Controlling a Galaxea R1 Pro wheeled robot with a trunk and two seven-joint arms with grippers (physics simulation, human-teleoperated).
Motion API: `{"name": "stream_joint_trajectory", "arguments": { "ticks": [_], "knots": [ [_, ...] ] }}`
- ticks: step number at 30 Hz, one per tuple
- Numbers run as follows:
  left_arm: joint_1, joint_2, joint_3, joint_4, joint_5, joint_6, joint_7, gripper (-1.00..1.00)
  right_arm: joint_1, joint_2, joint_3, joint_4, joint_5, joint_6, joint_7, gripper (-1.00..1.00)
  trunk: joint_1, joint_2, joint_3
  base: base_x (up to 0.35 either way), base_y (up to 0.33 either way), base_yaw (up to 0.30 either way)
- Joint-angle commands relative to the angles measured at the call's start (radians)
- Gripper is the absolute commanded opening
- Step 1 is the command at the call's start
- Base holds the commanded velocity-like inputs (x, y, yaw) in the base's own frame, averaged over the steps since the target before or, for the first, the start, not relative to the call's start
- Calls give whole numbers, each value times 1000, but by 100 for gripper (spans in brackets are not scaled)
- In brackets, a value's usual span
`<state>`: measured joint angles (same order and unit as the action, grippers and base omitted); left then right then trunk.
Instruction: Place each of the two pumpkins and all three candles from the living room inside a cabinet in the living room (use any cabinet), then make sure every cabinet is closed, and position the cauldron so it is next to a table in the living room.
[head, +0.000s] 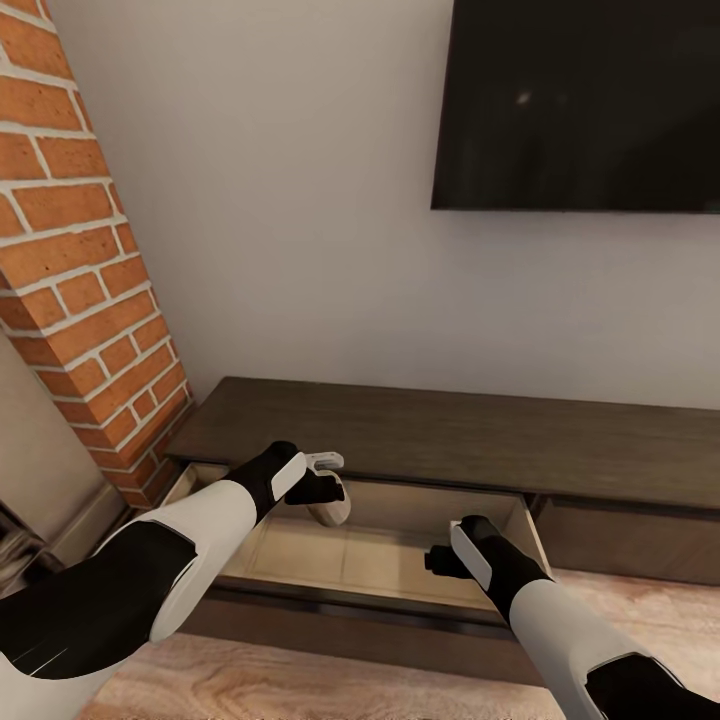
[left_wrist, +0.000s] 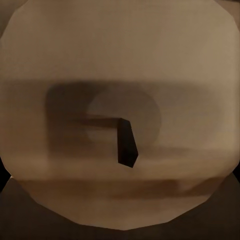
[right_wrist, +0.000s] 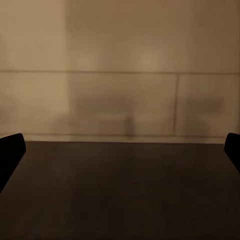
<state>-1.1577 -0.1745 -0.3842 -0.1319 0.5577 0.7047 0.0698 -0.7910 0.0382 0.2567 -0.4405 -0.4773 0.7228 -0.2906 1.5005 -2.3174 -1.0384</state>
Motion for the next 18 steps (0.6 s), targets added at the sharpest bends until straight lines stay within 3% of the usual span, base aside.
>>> {"name": "stream_joint_trajectory", "arguments": {
  "ticks": [1, 18],
  "knots": [
    [0, 0, -3, -2, 10, 4, 8, -100, -1, 0, 7, -1, -11, 3, -9, 100, 0, 0, -2, 0, 0, 0],
    [0, 0, -4, 6, 10, 4, 10, -100, -1, 0, 7, -1, -11, 3, -9, 100, 0, 0, -29, 0, 0, 0]
  ]
}}
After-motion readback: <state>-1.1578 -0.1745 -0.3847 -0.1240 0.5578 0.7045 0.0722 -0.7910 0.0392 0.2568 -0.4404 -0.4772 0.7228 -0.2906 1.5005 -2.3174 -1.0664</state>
